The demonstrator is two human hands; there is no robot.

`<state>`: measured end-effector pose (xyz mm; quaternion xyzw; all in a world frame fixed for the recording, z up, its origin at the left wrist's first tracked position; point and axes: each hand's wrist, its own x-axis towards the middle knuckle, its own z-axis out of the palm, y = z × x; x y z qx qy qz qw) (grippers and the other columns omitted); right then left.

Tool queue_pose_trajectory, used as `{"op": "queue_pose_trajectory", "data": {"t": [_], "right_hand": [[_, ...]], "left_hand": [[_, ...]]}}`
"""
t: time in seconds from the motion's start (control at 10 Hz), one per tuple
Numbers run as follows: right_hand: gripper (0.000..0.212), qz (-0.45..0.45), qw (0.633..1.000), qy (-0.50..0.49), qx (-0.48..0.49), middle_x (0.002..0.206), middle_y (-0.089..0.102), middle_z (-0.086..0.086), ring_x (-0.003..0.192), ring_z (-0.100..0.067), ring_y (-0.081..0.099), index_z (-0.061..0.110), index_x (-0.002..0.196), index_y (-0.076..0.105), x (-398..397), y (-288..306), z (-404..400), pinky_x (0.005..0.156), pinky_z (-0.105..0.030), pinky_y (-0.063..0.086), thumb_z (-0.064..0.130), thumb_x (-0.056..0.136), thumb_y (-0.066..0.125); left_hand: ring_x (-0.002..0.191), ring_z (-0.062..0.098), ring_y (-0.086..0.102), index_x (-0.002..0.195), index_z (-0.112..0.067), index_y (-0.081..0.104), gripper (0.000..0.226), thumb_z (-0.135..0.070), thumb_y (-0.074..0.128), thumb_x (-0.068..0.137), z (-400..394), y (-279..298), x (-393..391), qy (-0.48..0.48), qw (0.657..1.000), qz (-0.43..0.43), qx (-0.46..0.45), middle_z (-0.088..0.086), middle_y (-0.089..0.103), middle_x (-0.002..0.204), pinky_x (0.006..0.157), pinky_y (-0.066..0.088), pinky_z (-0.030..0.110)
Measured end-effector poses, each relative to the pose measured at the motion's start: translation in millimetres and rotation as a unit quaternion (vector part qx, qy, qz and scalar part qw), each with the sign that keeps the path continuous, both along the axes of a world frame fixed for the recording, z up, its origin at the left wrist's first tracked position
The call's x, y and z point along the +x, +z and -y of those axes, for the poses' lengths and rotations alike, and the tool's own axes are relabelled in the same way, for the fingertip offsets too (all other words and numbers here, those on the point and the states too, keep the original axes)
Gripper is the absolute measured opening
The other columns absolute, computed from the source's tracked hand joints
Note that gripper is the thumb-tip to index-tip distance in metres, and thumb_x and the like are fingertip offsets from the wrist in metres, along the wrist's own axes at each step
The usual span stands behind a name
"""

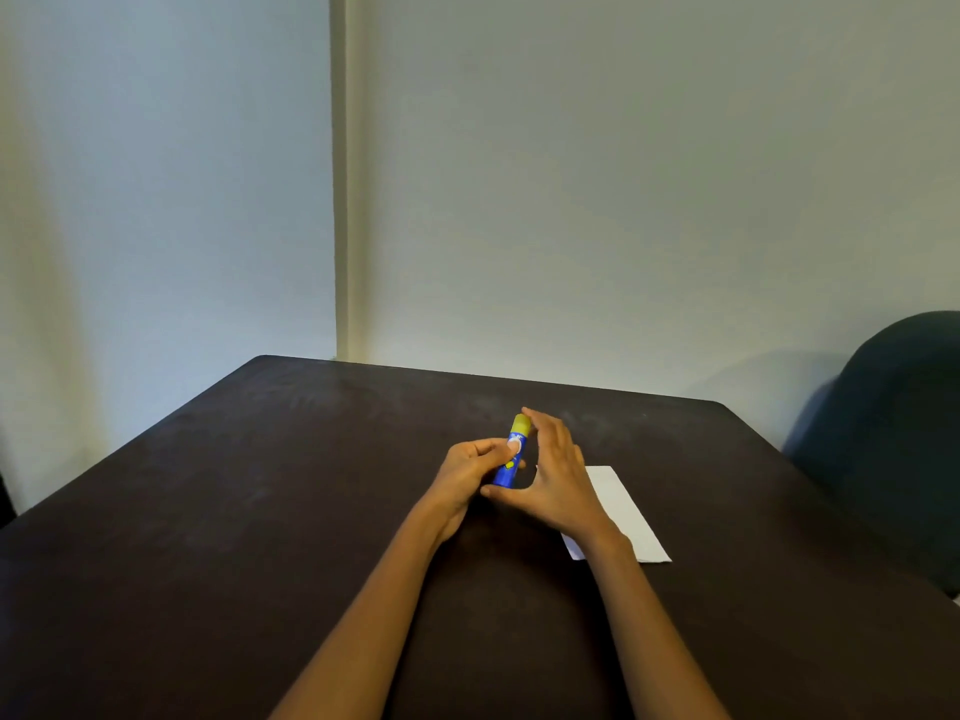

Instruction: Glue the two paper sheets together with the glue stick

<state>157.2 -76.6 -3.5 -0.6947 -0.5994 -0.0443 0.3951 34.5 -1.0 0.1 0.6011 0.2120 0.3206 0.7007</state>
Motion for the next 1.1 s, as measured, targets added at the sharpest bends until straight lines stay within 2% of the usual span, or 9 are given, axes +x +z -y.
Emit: {"op": "queue_pose_trajectory", "data": {"t": [0.1,0.2,0.4,0.5,0.6,0.7,0.8,1.0,1.1], "right_hand": [[0.090,0.026,0.999,-0.025,0.040,0.124,0.043,0.006,0.113,-0.011,0.044,0.026,0.131,0.033,-2,-1,1,0.092,-0.027,0.036,0.057,0.054,0.069],[0.088,0.038,0.998,-0.028,0.046,0.123,0.044,0.003,0.111,-0.012,0.044,0.024,0.130,0.034,-1,-1,0,0.094,-0.028,0.036,0.053,0.055,0.070],[0.099,-0.026,0.999,0.012,-0.017,0.141,0.031,0.005,0.124,-0.007,0.037,0.027,0.147,0.015,-7,2,-2,0.102,-0.029,0.030,0.047,0.069,0.073],[0.065,-0.093,0.995,0.037,-0.002,0.128,0.054,0.002,0.105,-0.007,0.057,0.025,0.142,0.031,-13,1,-4,0.089,-0.020,0.045,0.021,0.087,0.064],[0.038,-0.110,0.994,0.020,0.005,0.109,0.067,0.001,0.094,-0.012,0.065,0.022,0.125,0.049,-19,0,-6,0.076,-0.019,0.050,0.012,0.089,0.058],[0.030,-0.098,0.995,-0.006,0.001,0.105,0.069,0.000,0.091,-0.012,0.066,0.019,0.118,0.052,-19,0,-6,0.076,-0.025,0.053,0.015,0.089,0.060],[0.029,-0.064,0.997,-0.023,-0.023,0.103,0.069,-0.001,0.090,-0.016,0.065,0.021,0.116,0.051,-17,-1,-5,0.076,-0.030,0.054,0.018,0.089,0.059],[0.033,-0.069,0.996,-0.022,-0.047,0.106,0.068,-0.003,0.090,-0.015,0.065,0.020,0.120,0.048,-17,-3,-5,0.078,-0.030,0.054,0.018,0.089,0.060],[0.048,-0.092,0.994,-0.018,-0.052,0.113,0.065,-0.002,0.098,-0.014,0.062,0.020,0.129,0.044,-16,0,-5,0.083,-0.027,0.051,0.022,0.086,0.065]], "left_hand": [[0.074,0.006,0.068,0.089,-0.023,0.074,0.014,-0.032,0.064,0.085,1,0,1,-0.011,1.000,-0.011,0.018,0.001,0.075,0.082,0.063,0.054,0.019],[0.076,0.007,0.067,0.096,-0.021,0.072,0.018,-0.032,0.063,0.086,1,0,2,-0.015,1.000,-0.009,0.023,0.001,0.074,0.086,0.064,0.053,0.019],[0.089,0.009,0.066,0.110,-0.016,0.064,0.025,-0.017,0.066,0.085,2,-2,5,0.102,0.991,0.028,0.086,0.000,0.070,0.096,0.069,0.053,0.017],[0.084,0.004,0.067,0.105,-0.017,0.062,0.022,-0.009,0.066,0.084,0,-2,4,0.141,0.980,0.056,0.127,-0.003,0.070,0.093,0.068,0.052,0.015],[0.088,0.007,0.066,0.101,-0.022,0.062,0.022,-0.008,0.065,0.085,-3,-6,4,0.158,0.973,0.023,0.165,-0.001,0.069,0.095,0.072,0.054,0.017],[0.093,0.013,0.066,0.103,-0.021,0.062,0.022,-0.009,0.066,0.084,-4,-10,6,0.153,0.972,-0.002,0.177,0.002,0.069,0.099,0.080,0.055,0.027],[0.096,0.014,0.064,0.110,-0.018,0.058,0.029,-0.007,0.065,0.084,-5,-11,8,0.144,0.971,-0.037,0.186,0.003,0.067,0.104,0.085,0.054,0.030],[0.100,0.014,0.062,0.122,-0.014,0.051,0.042,-0.004,0.065,0.084,-5,-12,5,0.132,0.976,-0.055,0.162,0.005,0.063,0.111,0.081,0.051,0.021],[0.109,0.015,0.055,0.131,-0.016,0.044,0.052,-0.007,0.065,0.084,-3,-11,2,0.153,0.978,-0.045,0.131,0.004,0.057,0.117,0.084,0.048,0.022]]}}
